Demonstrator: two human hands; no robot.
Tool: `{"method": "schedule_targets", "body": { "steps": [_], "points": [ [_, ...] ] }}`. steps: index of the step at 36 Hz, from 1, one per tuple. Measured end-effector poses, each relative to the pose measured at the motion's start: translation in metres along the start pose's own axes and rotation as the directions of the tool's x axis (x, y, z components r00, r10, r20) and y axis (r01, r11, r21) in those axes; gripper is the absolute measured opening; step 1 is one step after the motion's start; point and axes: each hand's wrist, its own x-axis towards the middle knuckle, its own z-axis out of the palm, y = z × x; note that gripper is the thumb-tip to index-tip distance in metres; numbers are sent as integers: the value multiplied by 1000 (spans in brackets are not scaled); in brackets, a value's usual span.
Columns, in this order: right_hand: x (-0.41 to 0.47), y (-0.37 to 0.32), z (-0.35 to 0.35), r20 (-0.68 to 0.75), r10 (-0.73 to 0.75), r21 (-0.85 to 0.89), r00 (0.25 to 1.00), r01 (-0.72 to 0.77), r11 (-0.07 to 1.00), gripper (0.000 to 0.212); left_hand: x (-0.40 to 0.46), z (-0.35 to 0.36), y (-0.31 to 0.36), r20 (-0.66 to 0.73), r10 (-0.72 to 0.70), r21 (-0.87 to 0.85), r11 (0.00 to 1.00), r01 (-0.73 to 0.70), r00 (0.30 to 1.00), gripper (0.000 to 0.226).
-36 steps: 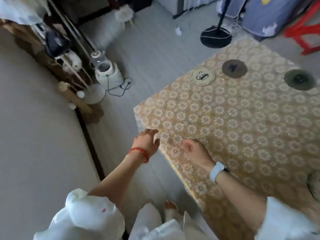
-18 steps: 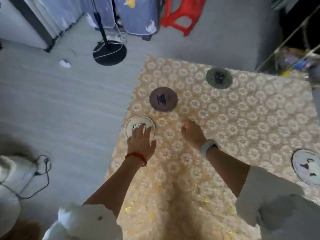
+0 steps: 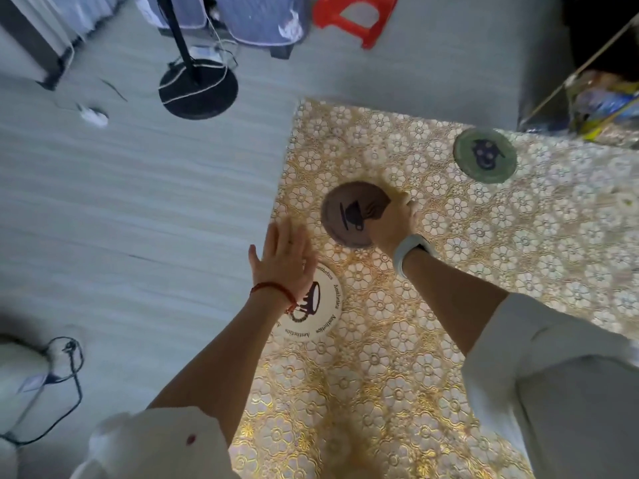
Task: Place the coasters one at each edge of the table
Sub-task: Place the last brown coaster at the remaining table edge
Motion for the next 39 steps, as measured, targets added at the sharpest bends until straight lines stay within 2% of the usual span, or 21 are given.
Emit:
{"method": "schedule_targets", "body": {
  "steps": [2, 5, 8, 11, 14, 17, 21, 26, 28, 31, 34, 39],
  "points": [
    [-5, 2, -3, -78, -28, 114, 997, 37, 993, 44, 3, -4, -2, 62, -6, 15, 1000, 5, 998, 59],
    [-19, 9, -11, -70, -63, 233, 996, 77, 969, 30, 5, -16, -1, 171, -33, 37, 999, 27, 985, 57],
    [-37, 21, -23, -47, -54, 371, 997, 67, 926, 21, -5, -27, 11, 140, -69, -24, 997, 73, 988, 55],
    [-66, 41, -38, -61, -35, 458, 998, 59, 887, 19, -39, -27, 33, 18, -44, -67, 997, 46, 999, 52],
    [-102, 71, -54, -60, -25, 494, 998, 52, 868, 20, -89, -11, 53, -31, 26, -76, 997, -28, 999, 49],
    [-141, 111, -68, -39, -2, 498, 999, 21, 867, 18, -147, 15, 74, -2, 49, -99, 994, -49, 999, 50],
    [-196, 173, -83, 12, 11, 519, 1000, -15, 855, 21, -221, 50, 104, 46, 16, -161, 987, -9, 999, 52],
    [-257, 246, -102, 175, 38, 621, 984, -140, 771, 26, -295, 88, 136, 81, -15, -219, 975, 32, 997, 53],
    [-278, 273, -109, 246, 25, 599, 969, -173, 782, 27, -319, 102, 146, 107, -22, -208, 977, 44, 994, 56],
    [-294, 305, -115, 301, -36, 473, 953, -117, 873, 27, -348, 117, 160, 108, -28, -215, 975, 51, 994, 57],
    [-304, 326, -114, 346, -128, 286, 929, 25, 958, 24, -369, 130, 170, 98, -3, -207, 978, 23, 995, 56],
    [-315, 340, -100, 362, -256, 104, 896, 234, 967, 27, -392, 146, 180, 109, 21, -157, 988, -4, 994, 57]
  ]
}}
